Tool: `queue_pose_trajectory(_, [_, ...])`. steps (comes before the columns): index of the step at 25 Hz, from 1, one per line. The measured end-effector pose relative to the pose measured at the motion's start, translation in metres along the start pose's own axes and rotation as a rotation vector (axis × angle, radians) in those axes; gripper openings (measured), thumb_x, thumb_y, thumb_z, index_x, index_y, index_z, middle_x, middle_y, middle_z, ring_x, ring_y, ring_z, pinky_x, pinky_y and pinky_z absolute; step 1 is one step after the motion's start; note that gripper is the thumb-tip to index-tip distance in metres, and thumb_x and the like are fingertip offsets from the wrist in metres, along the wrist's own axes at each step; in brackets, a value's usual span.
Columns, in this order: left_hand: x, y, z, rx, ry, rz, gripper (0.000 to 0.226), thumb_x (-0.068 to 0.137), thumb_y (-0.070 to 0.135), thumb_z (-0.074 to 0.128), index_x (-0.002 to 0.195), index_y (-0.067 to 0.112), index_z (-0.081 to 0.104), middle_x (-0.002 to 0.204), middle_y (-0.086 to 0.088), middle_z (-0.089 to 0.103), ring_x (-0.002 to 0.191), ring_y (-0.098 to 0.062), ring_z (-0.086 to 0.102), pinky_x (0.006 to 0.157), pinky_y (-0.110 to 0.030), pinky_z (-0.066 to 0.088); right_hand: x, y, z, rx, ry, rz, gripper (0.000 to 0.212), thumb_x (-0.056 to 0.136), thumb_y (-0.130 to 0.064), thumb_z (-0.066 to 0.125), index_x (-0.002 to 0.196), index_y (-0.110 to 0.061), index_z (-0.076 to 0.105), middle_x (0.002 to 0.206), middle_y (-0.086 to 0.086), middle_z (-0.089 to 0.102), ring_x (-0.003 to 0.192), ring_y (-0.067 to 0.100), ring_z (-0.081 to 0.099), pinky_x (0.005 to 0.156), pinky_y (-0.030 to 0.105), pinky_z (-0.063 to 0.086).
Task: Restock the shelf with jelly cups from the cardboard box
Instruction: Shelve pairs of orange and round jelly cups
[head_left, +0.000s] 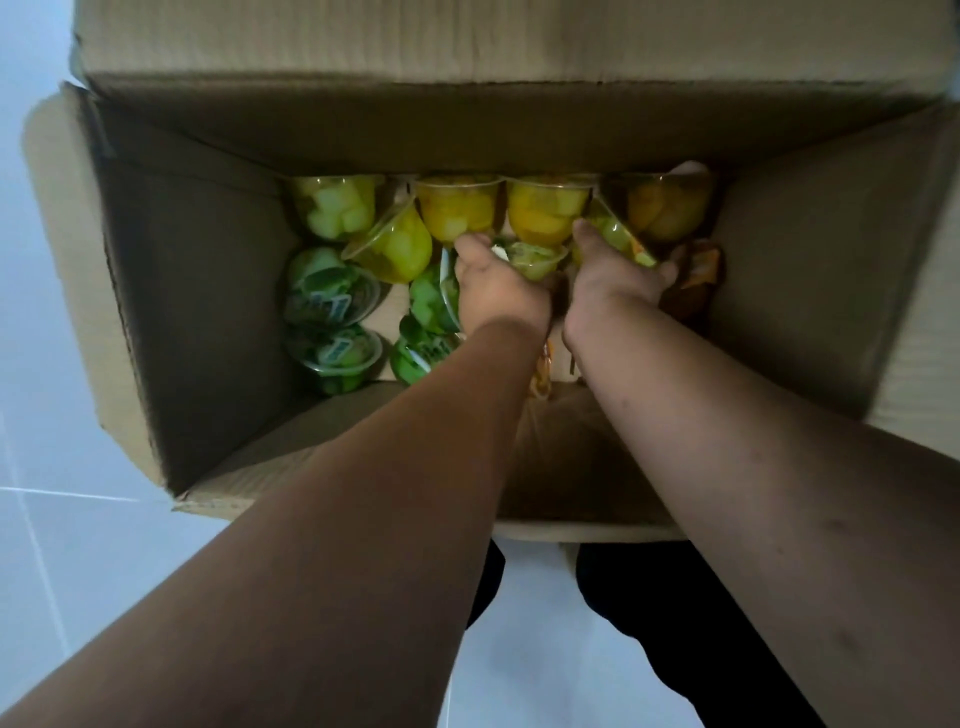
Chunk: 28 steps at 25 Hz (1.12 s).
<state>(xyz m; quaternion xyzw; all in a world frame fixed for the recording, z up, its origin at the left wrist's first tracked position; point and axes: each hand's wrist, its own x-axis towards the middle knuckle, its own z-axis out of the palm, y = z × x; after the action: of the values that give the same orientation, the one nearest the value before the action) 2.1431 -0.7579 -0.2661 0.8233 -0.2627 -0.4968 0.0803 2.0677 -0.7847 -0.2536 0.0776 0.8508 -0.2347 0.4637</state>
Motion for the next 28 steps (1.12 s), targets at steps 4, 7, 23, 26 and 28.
queue_pose_trajectory(4, [-0.002,-0.006,-0.007,0.000,0.006,-0.001,0.070,0.072,0.026,0.080,0.127,0.014,0.039,0.128,-0.009,0.057,0.116,-0.028,0.057,0.096,-0.030,0.045,0.000,0.001,0.006,0.116,0.034,-0.010,0.080,0.073,-0.029,0.083,0.141,-0.027,0.040,0.137,0.004,0.053,0.122,0.028,0.053,0.090,0.031,0.040])
queue_pose_trajectory(7, [-0.017,-0.005,-0.021,-0.012,0.016,0.029,0.067,0.072,0.024,0.081,0.125,0.013,0.041,0.127,-0.007,0.058,0.116,-0.025,0.057,0.095,-0.027,0.044,-0.010,0.003,-0.006,0.083,0.008,-0.056,0.069,0.077,-0.030,0.080,0.136,-0.024,0.043,0.130,0.001,0.054,0.109,0.023,0.055,0.084,0.029,0.040])
queue_pose_trajectory(23, [-0.324,0.180,-0.264,-0.352,-0.015,0.209,0.098,0.065,0.027,0.088,0.145,0.021,0.032,0.127,-0.003,0.060,0.114,-0.018,0.060,0.104,-0.037,0.046,-0.370,-0.166,-0.227,-0.291,-0.193,-0.834,0.057,0.069,-0.035,0.080,0.115,-0.035,0.047,0.090,-0.019,0.063,0.079,-0.002,0.065,0.075,0.030,0.058])
queue_pose_trajectory(26, [-0.399,0.236,-0.338,-0.438,0.024,0.362,0.095,0.064,0.025,0.089,0.142,0.023,0.035,0.127,0.001,0.058,0.113,-0.013,0.059,0.102,-0.034,0.049,-0.474,-0.210,-0.273,-0.240,-0.253,-0.987,0.058,0.068,-0.033,0.084,0.111,-0.042,0.045,0.094,-0.028,0.059,0.082,-0.007,0.063,0.072,0.020,0.056])
queue_pose_trajectory(28, [-0.447,0.284,-0.391,-0.453,0.092,0.493,0.097,0.059,0.034,0.091,0.140,0.028,0.038,0.128,0.003,0.058,0.115,-0.013,0.059,0.101,-0.035,0.049,-0.539,-0.246,-0.300,-0.211,-0.258,-1.115,0.061,0.069,-0.033,0.084,0.115,-0.041,0.044,0.097,-0.027,0.055,0.085,-0.006,0.058,0.068,0.005,0.044])
